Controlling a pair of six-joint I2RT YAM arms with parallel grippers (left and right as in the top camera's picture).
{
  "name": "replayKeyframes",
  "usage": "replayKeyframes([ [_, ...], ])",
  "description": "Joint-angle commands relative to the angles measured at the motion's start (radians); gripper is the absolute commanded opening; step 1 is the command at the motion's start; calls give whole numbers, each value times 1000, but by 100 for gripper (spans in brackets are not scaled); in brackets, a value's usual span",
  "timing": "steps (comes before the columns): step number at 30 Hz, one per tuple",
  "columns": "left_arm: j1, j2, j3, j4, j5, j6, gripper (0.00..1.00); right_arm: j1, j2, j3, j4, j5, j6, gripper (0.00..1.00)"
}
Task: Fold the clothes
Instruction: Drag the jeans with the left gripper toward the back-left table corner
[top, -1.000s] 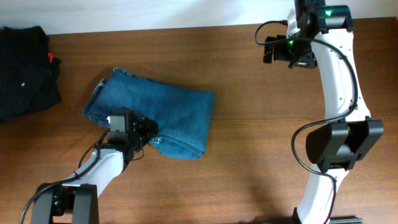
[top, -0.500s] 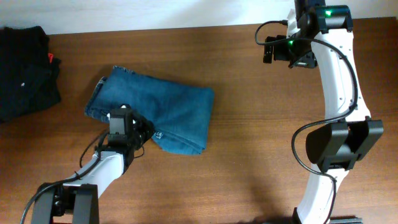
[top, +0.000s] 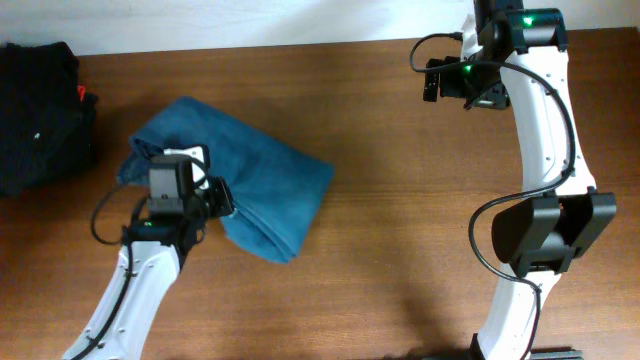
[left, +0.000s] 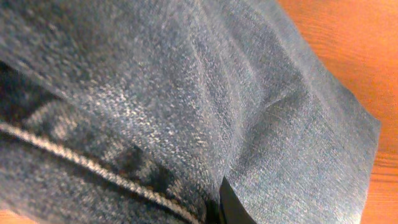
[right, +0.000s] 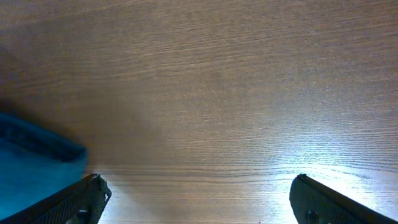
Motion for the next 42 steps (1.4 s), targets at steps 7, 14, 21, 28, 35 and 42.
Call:
replayKeyframes([
  [7,53,-45,258,-200,-230,314,0,-6,4,-5,0,8,-6,99],
  [14,141,-15,455,-397,-230,465,0,-6,4,-5,0,9,-6,99],
  [21,179,17,613,-385,-103,503,0,-6,4,-5,0,8,-6,99],
  [28,241,136,752,-440,86,648,0,-6,4,-5,0,8,-6,98],
  [35,318,400,1037,-586,87,812,0,-6,4,-5,0,8,-6,99],
  [42,409,591,1373,-639,135,872,0,-6,4,-5,0,8,-6,99],
])
